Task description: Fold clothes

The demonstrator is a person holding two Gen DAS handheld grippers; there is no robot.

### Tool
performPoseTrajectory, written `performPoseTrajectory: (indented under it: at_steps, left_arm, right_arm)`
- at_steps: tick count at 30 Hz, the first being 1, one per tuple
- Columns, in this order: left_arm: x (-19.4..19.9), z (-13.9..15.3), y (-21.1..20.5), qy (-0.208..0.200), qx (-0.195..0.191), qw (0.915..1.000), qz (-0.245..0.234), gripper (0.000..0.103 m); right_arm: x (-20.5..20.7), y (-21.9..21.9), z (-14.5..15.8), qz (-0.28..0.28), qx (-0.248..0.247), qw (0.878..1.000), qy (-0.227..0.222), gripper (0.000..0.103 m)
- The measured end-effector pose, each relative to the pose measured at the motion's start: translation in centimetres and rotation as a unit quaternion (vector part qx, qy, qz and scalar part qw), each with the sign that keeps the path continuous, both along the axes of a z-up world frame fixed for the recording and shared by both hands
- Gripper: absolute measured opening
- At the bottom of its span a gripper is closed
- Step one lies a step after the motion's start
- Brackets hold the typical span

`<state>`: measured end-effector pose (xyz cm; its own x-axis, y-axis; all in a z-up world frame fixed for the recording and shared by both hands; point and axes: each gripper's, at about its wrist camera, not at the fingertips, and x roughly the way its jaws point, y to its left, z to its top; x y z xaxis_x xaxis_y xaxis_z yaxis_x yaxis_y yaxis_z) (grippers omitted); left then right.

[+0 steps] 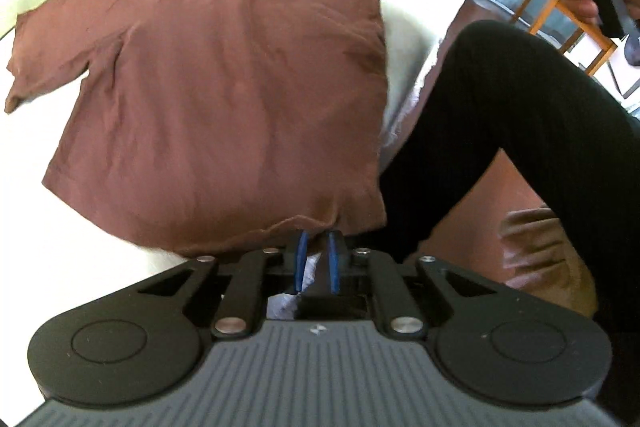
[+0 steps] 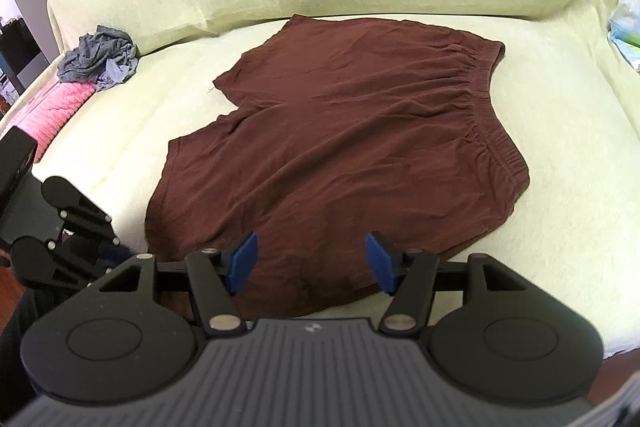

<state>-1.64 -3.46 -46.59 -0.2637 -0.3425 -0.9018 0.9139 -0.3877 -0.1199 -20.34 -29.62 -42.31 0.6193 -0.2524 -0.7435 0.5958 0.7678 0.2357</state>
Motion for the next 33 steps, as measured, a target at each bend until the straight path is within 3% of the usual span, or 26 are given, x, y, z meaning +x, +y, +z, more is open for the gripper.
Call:
performPoseTrajectory:
  at_steps: [3,6,12,15,23,27,30,33]
  left_arm:
    - [0.4,1.0,0.8,-0.013,-0.014,0.9997,0.015,0.019]
    - [1.7,2.0,1.0,-0.027,-0.036,0.9976,0.053,0.03]
    - [5.6,3.3,-0.5,-0.046,-0.079,0.9872,0.131,0.033]
    - [7.6,3.5,-2.5,-0.054,-0.1,0.98,0.163,0.043]
    - [15.2,2.5,-9.8,-0.032,-0.122,0.9593,0.252,0.044]
    - [18.8,1.5,-13.5,-0.046,-0.126,0.9516,0.276,0.044]
    - [20.2,1.0,-15.6,-0.059,-0.129,0.9532,0.267,0.043]
    - [21.3,0.3,-17.7,-0.065,-0.123,0.9603,0.242,0.043]
  right_arm:
    - [0.0,0.2,0.4,-0.003,-0.004,1.0,-0.006,0.057]
    - [0.1,0.3,0.8,-0.007,-0.007,1.0,-0.01,0.058]
    - [0.8,0.5,1.6,-0.005,-0.021,1.0,-0.013,0.063]
    - [1.7,-0.2,1.6,-0.005,-0.027,1.0,-0.009,0.063]
    - [5.0,-3.7,0.2,-0.007,-0.02,1.0,-0.002,0.063]
    - [7.4,-5.7,-1.4,-0.011,-0.017,1.0,-0.003,0.063]
    - [9.0,-6.5,-2.2,-0.006,-0.017,1.0,-0.007,0.063]
    - [11.3,-6.8,-2.8,0.02,-0.02,1.0,-0.007,0.063]
